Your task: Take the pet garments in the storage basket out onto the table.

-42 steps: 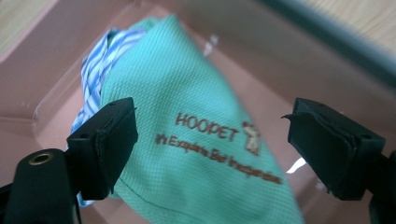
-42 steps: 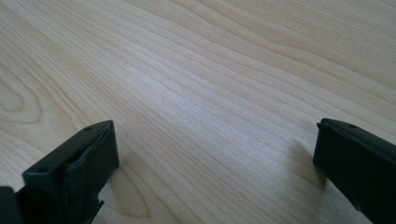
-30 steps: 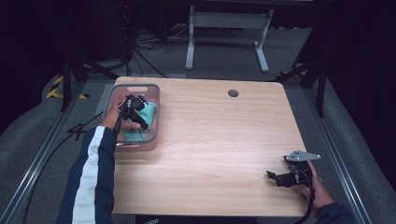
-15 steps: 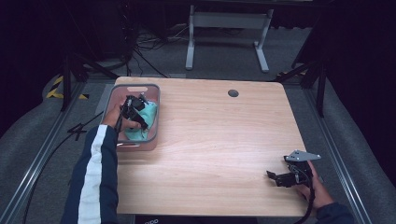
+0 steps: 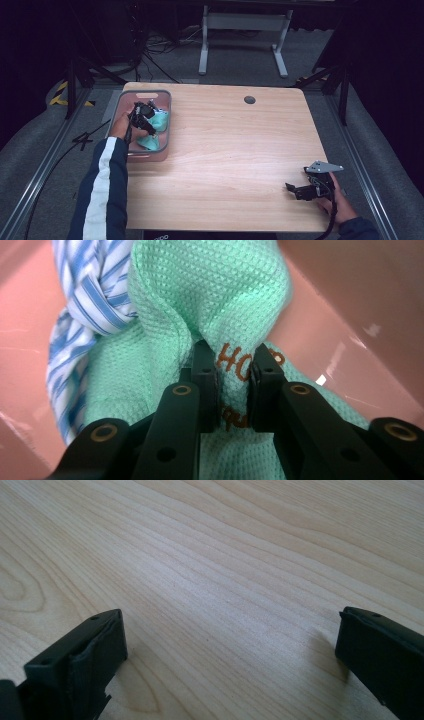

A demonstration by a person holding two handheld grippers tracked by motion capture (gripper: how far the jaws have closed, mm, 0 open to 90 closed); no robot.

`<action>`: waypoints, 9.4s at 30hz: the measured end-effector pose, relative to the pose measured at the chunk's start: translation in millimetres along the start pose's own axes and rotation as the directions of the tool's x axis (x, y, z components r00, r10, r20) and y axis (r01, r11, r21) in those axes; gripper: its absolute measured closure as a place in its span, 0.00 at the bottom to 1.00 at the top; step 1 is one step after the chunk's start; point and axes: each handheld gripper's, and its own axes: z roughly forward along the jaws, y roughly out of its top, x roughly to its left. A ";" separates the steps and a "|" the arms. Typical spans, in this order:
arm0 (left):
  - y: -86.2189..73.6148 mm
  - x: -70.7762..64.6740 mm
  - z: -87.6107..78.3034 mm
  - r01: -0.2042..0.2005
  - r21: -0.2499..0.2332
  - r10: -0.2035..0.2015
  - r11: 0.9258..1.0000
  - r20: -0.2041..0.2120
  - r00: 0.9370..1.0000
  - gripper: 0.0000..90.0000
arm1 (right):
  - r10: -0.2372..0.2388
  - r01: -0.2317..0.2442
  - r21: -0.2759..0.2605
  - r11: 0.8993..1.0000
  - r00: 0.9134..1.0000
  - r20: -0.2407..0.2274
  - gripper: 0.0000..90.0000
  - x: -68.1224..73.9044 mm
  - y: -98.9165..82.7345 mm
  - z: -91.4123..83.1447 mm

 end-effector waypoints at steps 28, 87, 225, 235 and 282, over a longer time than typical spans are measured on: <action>-35.0 -4.1 -90.2 0.057 -0.371 -0.071 0.927 -0.023 0.997 0.88 | 0.002 -0.002 0.000 1.000 1.000 0.001 0.01 0.4 -0.2 -0.2; 3.1 -126.8 -150.8 -0.282 -0.538 0.317 0.794 -0.030 0.948 0.88 | 0.002 -0.002 0.000 1.000 1.000 0.002 0.01 0.5 -0.2 -0.3; -49.0 -191.9 -45.5 -0.524 -0.301 0.543 0.797 -0.022 0.839 0.28 | 0.003 -0.003 -0.001 1.000 1.000 0.003 0.01 0.9 -0.6 -0.5; -80.1 -175.5 -42.5 -0.536 -0.257 0.539 0.804 -0.066 0.840 0.26 | 0.004 -0.004 -0.001 1.000 1.000 0.004 0.01 1.0 -0.6 -0.6; -227.3 -81.2 -12.9 -0.083 -0.455 0.138 0.887 0.088 0.986 0.16 | 0.001 -0.001 -0.001 1.000 1.000 0.002 0.01 0.8 -0.7 -0.6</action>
